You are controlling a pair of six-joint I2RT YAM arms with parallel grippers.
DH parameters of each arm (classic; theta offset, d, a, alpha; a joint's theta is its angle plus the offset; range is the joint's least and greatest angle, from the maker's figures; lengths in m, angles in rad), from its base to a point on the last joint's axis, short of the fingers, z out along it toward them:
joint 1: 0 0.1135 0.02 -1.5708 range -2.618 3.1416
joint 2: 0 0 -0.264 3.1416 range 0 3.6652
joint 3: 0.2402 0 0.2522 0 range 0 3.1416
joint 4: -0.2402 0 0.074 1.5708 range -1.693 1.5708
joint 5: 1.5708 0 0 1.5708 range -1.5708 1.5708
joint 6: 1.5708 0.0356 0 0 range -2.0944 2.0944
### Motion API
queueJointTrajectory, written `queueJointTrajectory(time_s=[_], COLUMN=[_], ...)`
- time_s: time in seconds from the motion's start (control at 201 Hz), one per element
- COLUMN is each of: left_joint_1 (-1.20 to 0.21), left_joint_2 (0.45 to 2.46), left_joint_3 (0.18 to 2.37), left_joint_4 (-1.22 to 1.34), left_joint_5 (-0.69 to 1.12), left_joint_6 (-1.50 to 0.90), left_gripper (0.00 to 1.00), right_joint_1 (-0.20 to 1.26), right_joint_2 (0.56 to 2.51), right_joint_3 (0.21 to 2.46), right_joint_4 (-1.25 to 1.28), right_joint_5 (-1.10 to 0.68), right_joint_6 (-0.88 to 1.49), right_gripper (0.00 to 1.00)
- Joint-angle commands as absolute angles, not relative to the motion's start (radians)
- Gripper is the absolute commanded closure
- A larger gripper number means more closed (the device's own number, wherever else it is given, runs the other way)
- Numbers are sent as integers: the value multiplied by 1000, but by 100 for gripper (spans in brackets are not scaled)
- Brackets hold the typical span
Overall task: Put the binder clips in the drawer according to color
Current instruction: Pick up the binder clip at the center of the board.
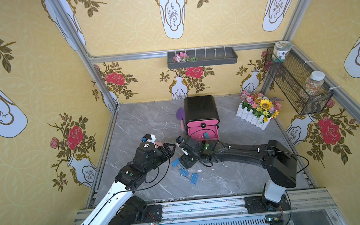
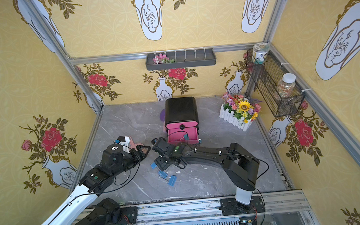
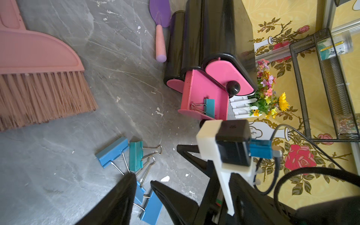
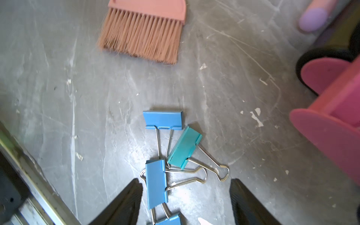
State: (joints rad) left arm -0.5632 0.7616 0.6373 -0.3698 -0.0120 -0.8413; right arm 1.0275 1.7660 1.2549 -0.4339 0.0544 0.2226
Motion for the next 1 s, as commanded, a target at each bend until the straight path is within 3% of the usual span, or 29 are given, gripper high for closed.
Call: queueJointTrajectory(time_s=[0.0,0.463,0.996], left_joint_1=[-563,-563,-563], left_joint_2=[738,653,697], left_joint_3=[645,644,641], left_joint_4=[-399,-461,-424], left_joint_5=[-31,-60,-46], left_joint_6=[-831,-833,-833], left_gripper=[20,18,18], right_joint_1=[1027,1023,1013], right_joint_2=[1800,1989,2023], right_joint_3=[1305,1491,1482], right_joint_4=[-531,-679,-691], right_joint_5=[7,32,29], right_joint_6=[67,-108,-141], right_gripper=[20,17,16])
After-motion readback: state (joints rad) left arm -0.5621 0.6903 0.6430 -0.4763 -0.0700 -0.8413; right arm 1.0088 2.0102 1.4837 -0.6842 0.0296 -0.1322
